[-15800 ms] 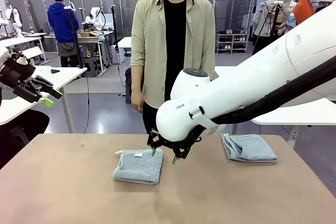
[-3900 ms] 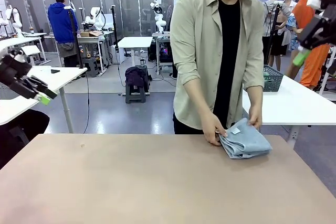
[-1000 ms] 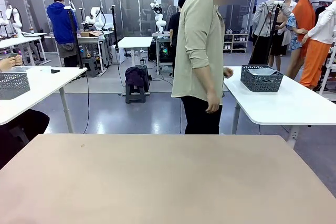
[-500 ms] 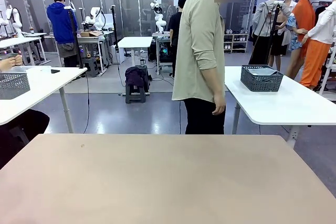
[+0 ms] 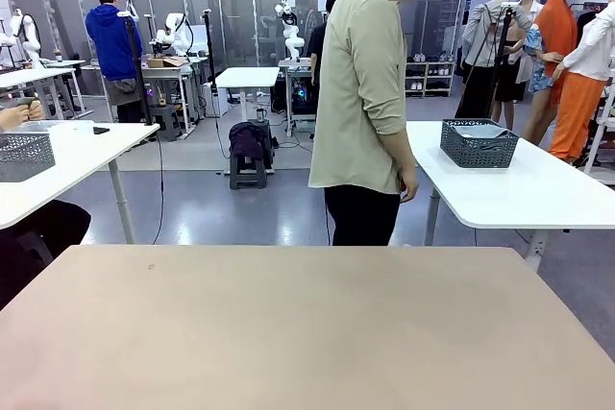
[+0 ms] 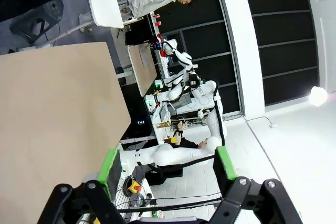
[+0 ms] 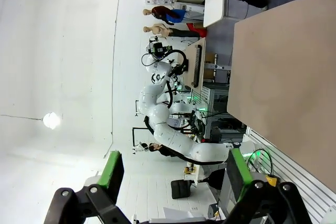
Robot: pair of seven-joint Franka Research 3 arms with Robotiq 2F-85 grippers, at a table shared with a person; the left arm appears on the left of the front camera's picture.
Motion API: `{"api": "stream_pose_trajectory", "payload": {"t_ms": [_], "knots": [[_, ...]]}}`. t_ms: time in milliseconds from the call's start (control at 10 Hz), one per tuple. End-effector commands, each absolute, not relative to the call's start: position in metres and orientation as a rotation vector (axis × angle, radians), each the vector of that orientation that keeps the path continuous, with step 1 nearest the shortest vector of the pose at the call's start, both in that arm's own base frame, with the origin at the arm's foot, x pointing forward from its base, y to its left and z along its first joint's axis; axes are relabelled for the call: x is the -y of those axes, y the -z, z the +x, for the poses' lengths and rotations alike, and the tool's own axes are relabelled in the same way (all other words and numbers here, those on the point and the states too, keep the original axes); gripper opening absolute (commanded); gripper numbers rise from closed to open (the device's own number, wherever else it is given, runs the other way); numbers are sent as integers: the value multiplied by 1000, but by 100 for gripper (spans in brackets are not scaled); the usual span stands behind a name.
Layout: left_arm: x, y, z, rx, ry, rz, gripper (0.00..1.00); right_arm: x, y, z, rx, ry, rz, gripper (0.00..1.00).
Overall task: Fold the towels and place them in the basket.
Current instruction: Stack the folded Towel with hook on the right side of the table.
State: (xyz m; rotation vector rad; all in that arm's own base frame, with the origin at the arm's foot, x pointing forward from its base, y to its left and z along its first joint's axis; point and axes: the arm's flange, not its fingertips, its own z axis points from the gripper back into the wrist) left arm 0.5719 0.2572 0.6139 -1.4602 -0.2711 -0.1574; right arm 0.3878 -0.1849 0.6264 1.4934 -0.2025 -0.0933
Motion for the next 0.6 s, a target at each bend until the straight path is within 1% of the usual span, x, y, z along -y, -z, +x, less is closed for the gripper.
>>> {"api": "stream_pose_trajectory", "payload": {"t_ms": [0, 500], "knots": [[-256, -614, 572, 273, 161, -1463, 90, 184, -626, 388, 198, 89, 1496, 100], [-256, -614, 572, 273, 161, -1463, 90, 184, -626, 388, 198, 89, 1496, 100]]}}
